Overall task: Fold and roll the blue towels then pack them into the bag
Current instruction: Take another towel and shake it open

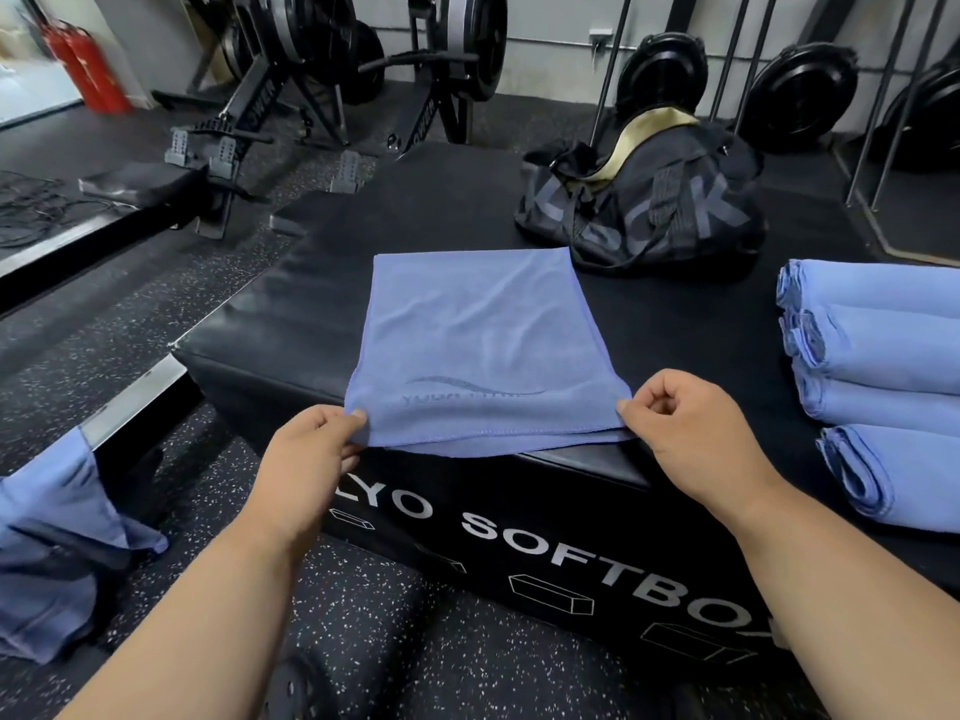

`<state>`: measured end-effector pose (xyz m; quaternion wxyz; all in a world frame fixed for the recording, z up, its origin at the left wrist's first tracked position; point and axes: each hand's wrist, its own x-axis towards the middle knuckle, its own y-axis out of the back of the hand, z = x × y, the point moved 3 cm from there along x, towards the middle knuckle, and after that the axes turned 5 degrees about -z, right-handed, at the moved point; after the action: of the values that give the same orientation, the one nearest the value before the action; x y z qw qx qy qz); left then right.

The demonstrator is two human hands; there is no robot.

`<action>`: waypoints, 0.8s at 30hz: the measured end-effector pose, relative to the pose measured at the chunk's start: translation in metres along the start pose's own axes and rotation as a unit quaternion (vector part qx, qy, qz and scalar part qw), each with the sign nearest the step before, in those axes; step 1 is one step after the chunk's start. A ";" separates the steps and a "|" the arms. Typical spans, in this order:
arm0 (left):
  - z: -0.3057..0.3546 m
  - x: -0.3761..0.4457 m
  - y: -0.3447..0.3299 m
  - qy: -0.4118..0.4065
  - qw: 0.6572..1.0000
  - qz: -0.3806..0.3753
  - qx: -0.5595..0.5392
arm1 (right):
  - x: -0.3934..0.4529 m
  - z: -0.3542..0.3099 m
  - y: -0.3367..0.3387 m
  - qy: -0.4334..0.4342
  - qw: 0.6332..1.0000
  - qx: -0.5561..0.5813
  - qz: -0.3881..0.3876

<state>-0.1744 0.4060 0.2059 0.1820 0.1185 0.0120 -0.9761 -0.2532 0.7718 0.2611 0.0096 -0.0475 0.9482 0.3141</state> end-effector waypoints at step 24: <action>-0.024 0.004 -0.012 0.042 0.993 0.032 0.104 | -0.007 0.009 0.000 0.019 0.993 -0.112 0.032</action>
<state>-0.1767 0.4177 0.1812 0.1988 0.1781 -0.0855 -0.9599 -0.2458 0.7774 0.2540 -0.0238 -0.0238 0.9079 0.4178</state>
